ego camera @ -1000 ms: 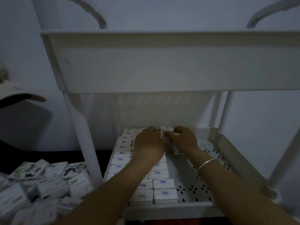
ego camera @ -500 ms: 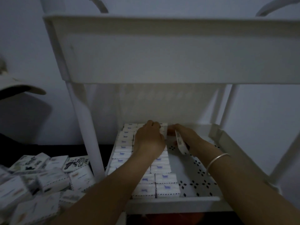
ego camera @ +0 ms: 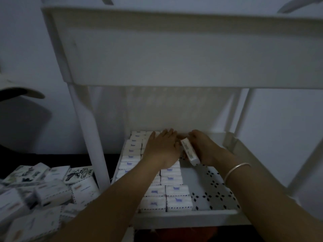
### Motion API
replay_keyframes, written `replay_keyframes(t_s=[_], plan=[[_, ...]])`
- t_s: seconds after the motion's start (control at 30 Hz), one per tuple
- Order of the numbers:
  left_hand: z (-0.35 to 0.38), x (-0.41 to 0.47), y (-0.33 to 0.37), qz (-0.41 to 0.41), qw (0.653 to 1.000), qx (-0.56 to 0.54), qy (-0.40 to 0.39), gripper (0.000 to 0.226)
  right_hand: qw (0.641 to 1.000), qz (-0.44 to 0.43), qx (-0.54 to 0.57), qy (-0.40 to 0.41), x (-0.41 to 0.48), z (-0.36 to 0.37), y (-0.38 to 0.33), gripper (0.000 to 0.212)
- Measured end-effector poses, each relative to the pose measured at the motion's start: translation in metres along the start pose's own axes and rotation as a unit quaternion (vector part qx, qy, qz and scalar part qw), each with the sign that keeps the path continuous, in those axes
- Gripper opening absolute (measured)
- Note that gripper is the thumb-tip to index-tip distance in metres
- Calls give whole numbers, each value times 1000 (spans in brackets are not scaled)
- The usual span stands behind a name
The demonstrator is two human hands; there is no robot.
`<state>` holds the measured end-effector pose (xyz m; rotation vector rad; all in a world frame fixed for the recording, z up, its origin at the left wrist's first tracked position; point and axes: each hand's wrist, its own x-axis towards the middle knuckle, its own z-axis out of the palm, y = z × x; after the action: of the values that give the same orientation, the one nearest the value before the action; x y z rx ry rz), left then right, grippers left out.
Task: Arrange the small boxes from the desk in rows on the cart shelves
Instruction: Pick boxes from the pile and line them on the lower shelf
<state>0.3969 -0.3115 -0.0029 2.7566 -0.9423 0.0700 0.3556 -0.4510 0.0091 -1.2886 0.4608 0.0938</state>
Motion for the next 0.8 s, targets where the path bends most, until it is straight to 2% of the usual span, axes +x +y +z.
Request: replay_keyframes(t_s=[0.1,0.3,0.4,0.47,0.6,0.7,0.8], plan=[[1,0,-1,-1,1000,-8,8,53,998,-39,50,8,-3,2,-8,51],[2,2,-5,9,1000,-25,15,55,992,-116,-43,16,-28,-19,-11,63],[4,2,-6,13,998,-53,34,53,981,-157,-110,15,-62,-25,-10,47],[1,-2,-4,20,992,-98,78,46,966,-188,-177,28,-86,-28,-5,38],[-15,-14,4,25,979,-97,175,34,947,-205,-244,52,-115,-38,9,37],[-23,-29,8,43,981,-86,170,35,942,-210,-256,49,-130,-45,18,34],[-30,-59,19,101,977,-102,156,33,940,-222,-256,48,-142,-48,26,28]])
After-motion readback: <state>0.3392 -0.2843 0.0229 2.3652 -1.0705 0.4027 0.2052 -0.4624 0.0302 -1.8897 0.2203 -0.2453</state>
